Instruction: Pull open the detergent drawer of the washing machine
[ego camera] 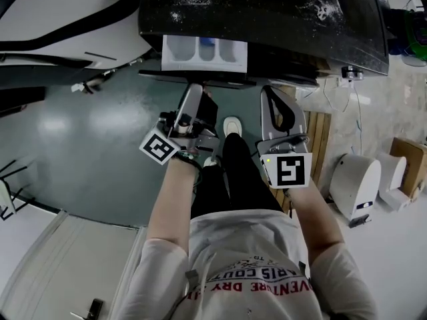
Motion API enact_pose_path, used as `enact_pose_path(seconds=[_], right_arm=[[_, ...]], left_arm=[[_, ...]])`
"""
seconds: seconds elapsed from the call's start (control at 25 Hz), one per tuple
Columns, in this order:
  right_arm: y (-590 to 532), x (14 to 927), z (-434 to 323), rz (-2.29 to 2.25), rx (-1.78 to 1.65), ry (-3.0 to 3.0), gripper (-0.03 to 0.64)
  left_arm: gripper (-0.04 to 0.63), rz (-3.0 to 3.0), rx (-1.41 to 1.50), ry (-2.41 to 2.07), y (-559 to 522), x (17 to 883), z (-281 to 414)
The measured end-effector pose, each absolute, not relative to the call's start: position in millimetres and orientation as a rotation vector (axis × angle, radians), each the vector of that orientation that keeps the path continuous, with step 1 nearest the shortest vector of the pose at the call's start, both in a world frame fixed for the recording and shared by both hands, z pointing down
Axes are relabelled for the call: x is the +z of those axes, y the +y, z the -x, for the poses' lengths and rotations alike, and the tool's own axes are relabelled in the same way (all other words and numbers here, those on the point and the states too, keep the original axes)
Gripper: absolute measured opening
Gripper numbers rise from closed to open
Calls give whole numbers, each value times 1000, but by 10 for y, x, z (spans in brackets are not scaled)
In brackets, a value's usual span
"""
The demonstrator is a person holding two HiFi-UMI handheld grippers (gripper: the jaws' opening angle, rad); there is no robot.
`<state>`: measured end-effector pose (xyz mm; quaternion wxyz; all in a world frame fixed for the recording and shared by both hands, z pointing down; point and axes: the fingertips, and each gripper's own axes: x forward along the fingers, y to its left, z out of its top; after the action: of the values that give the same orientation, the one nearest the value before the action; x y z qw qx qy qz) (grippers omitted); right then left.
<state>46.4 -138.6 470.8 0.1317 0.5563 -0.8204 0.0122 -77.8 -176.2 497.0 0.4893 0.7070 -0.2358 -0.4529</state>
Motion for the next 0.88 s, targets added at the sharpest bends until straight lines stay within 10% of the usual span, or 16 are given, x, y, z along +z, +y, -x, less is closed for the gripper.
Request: enact_pose_path(seconds=[0.88], right_arm=[[-785,4675,-452,-1733,25,-2305,2]], left_arm=[[288,-1739,-1102,-545,-1108,5001,873]])
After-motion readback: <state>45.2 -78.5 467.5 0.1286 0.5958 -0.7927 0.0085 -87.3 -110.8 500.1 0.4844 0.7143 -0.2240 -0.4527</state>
